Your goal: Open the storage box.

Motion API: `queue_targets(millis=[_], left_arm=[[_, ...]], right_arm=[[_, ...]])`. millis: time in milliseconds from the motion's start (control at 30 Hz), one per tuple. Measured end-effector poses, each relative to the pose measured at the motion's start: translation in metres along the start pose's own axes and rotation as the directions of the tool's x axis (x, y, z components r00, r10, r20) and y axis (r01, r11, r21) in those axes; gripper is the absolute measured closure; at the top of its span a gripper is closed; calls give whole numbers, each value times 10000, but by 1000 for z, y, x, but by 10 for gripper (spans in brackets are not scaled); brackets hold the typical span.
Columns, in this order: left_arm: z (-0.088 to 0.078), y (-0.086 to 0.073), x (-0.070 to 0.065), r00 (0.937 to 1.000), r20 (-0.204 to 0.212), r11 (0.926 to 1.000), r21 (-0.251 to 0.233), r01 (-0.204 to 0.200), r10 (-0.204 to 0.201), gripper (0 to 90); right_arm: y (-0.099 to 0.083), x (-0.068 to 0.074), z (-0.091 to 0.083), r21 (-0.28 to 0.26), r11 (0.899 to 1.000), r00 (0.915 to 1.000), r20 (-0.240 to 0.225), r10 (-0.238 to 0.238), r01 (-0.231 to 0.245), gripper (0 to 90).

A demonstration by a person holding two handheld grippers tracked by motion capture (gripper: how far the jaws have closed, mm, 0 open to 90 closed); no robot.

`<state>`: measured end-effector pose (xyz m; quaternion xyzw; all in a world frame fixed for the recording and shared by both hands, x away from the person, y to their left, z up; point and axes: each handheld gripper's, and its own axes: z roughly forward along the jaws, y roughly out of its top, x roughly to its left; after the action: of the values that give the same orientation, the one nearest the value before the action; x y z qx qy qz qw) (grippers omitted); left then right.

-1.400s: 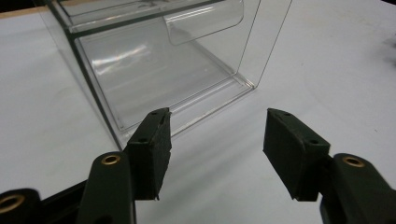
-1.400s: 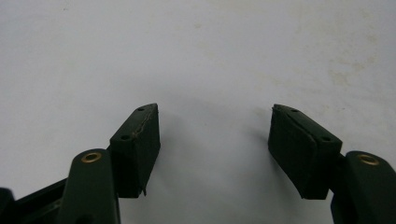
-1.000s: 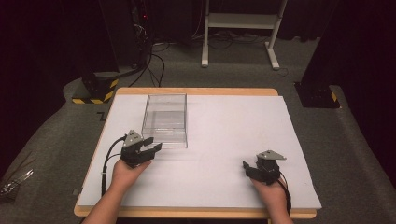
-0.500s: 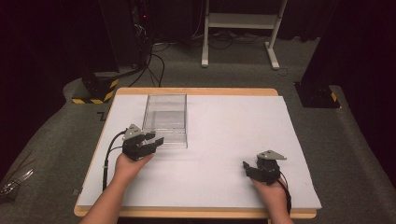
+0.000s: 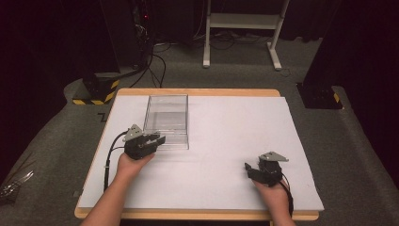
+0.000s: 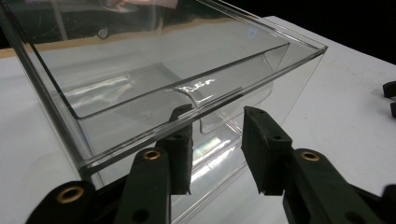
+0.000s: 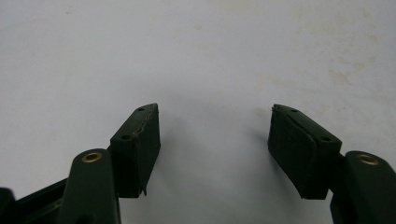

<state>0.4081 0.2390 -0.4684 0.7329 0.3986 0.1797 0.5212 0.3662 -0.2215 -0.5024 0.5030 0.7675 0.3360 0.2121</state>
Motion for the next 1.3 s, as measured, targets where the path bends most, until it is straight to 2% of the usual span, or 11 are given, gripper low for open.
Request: queue_targets(millis=[67, 167, 333, 500, 900, 1300], left_arm=[[-1, -1, 2, 9998, 183, 9999, -116, 68, -66, 657], [0, -3, 5, 9993, 342, 9998, -150, 122, -117, 714], [0, -6, 8, 9982, 562, 9995, -269, -170, 185, 737], [-1, -9, 13, 9954, 953, 9988, -490, 33, 14, 764], [-3, -12, 16, 9923, 1205, 9976, -598, 351, -277, 788], [-9, -16, 15, 9909, 1324, 9970, -692, 339, -245, 811]], right_arm=[[0, 0, 0, 1, 10000, 10000, 11, -14, 14, 343], [0, 0, 0, -9, 10000, 10000, 21, -72, 72, 343], [0, 0, 0, -11, 10000, 10000, 39, -70, 70, 344], [0, 0, 0, -13, 10000, 10000, 47, -74, 74, 343], [0, 1, 0, -17, 10000, 10000, 47, -69, 69, 343], [0, 1, 0, 1, 10000, 10000, 53, -83, 83, 343]])
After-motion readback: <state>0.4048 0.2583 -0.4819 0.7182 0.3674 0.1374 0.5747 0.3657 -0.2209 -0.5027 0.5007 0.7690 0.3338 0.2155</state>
